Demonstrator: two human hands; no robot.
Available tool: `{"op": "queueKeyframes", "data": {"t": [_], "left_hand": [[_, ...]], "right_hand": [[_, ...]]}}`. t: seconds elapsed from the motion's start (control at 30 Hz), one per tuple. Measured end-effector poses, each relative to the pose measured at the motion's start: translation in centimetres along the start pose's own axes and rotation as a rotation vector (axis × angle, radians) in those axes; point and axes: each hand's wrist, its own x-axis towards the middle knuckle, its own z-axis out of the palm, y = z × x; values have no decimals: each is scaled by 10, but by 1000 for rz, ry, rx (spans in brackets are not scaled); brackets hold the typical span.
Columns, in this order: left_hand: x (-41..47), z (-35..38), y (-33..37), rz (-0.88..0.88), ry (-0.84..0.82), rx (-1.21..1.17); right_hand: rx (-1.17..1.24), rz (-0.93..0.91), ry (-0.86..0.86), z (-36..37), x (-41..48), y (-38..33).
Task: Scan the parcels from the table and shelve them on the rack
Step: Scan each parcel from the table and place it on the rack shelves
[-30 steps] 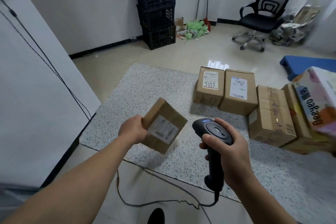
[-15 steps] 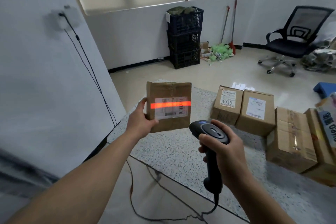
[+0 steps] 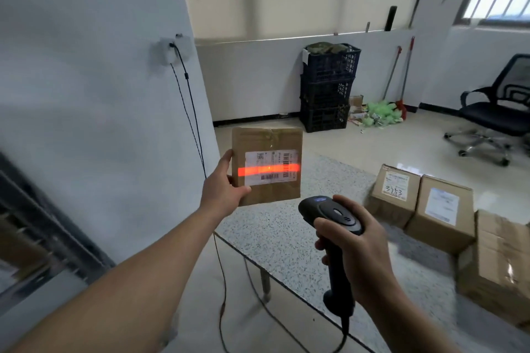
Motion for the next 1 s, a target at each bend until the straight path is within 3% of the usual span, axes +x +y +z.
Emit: {"op": "queueKeyframes", "data": {"t": [0.67, 0.83, 1.0], "left_hand": [[-46, -164, -57, 43, 92, -21], [-42, -212, -62, 47, 52, 104], [-37, -259, -38, 74, -97, 343]], "right_hand": [[-95, -91, -32, 121, -92, -2], [-239, -171, -64, 137, -107, -1], [-307, -235, -130, 155, -117, -12]]}}
